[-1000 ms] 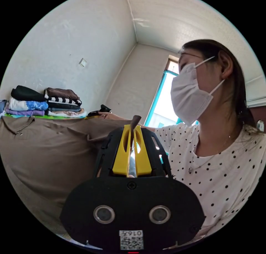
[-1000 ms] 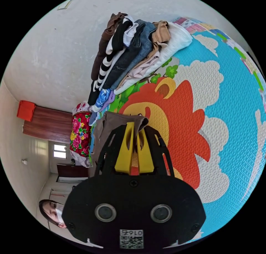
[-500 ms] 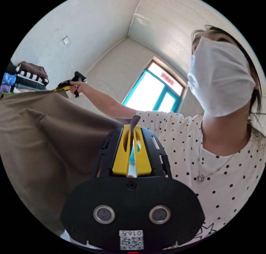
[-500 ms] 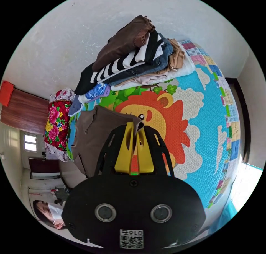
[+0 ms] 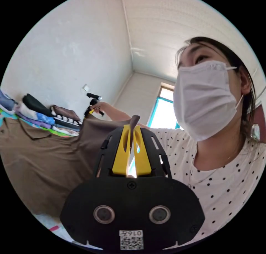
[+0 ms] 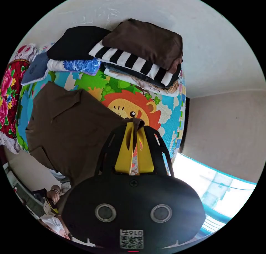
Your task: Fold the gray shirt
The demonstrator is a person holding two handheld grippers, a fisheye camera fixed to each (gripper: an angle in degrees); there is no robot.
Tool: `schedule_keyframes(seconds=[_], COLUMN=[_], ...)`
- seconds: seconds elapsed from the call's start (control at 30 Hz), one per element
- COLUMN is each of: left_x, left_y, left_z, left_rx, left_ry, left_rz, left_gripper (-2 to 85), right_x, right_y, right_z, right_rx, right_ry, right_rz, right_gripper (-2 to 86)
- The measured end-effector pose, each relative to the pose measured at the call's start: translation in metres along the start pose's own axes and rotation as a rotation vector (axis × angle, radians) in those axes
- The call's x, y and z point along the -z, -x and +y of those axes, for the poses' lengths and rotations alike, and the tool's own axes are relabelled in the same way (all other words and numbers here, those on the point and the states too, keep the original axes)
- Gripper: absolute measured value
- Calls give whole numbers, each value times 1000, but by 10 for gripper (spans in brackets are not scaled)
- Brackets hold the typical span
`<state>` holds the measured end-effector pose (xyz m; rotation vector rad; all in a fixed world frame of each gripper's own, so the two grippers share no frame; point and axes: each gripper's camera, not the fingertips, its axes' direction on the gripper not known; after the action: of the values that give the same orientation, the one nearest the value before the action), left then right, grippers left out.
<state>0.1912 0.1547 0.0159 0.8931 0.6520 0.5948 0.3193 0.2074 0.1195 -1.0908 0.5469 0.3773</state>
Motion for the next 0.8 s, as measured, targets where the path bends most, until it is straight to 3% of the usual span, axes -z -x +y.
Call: schedule_keyframes(seconds=[0.17,0.37,0.57,0.8], left_x=[82,164,220,256], left_y=[26,61,117,153], left_z=[-40,-63,-54,-35], left_rx=[52,153,316,440], left_ry=[-22,16,60,6], left_rz=[-270,-533,-646,-574], left_gripper=[-10,-10,-9,-10], right_x=[117,182,182,163], right_y=[146,322,430,451], right_z=[-73,-143,-188,-178], right_rx=[120,274,306,249], right_ry=[20,88,88,12], right_rz=[195,453,349,204], right_gripper=[0,0,2,29])
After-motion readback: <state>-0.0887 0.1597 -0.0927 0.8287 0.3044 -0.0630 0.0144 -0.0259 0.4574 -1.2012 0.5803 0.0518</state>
